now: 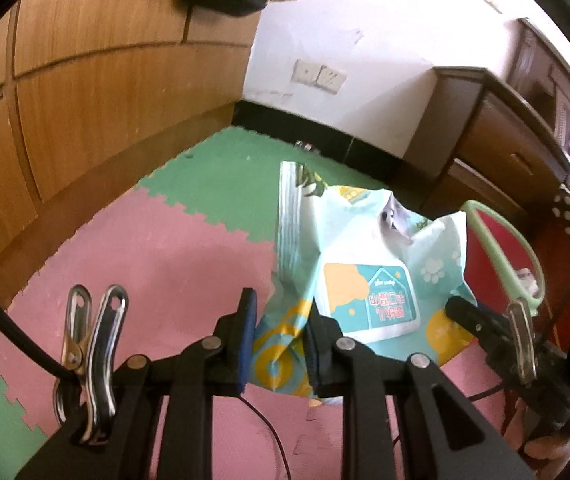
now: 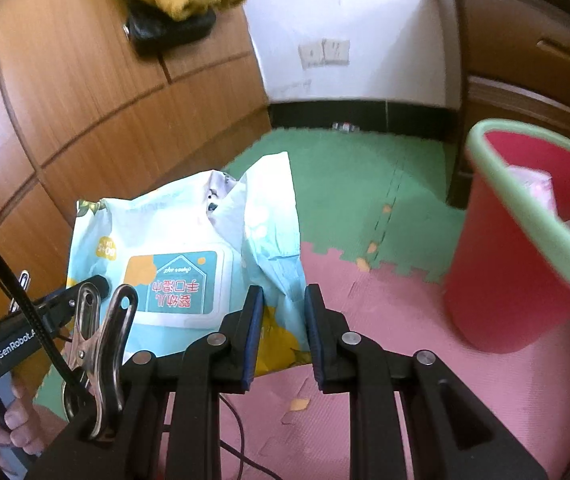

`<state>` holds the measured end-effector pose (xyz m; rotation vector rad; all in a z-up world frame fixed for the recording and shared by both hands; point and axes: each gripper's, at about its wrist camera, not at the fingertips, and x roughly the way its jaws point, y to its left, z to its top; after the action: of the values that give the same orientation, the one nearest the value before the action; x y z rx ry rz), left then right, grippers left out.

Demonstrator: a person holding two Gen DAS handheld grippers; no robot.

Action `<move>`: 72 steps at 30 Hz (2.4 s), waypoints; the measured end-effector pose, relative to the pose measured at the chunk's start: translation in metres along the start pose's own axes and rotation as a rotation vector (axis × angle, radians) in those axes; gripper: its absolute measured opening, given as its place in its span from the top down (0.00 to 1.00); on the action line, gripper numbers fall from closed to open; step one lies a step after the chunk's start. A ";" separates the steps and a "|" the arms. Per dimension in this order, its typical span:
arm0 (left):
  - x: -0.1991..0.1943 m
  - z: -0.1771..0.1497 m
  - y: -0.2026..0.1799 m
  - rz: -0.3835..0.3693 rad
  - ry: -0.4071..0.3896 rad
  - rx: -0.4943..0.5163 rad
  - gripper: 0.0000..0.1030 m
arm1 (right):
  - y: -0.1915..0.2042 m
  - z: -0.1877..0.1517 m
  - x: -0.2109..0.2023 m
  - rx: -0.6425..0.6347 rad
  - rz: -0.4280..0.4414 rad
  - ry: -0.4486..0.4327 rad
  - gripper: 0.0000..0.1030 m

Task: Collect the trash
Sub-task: 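Lift the wet-wipes pack with both tools and carry it over the red bucket, then open both tools to drop the wet-wipes pack into the bucket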

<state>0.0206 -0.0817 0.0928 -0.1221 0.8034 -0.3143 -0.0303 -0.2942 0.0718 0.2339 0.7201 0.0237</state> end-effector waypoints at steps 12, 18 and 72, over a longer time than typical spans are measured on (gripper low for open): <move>-0.039 0.010 -0.070 -0.070 -0.078 0.115 0.79 | -0.034 -0.001 -0.069 0.085 -0.033 -0.142 0.79; -0.040 0.019 -0.114 -0.109 -0.104 0.188 0.79 | -0.065 0.002 -0.099 0.135 -0.069 -0.222 0.78; 0.084 0.055 -0.237 -0.332 0.024 0.255 0.57 | -0.247 0.071 -0.090 0.177 -0.239 -0.165 0.71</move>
<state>0.0602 -0.3337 0.1267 -0.0109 0.7595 -0.7299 -0.0654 -0.5581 0.1274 0.3134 0.5815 -0.2851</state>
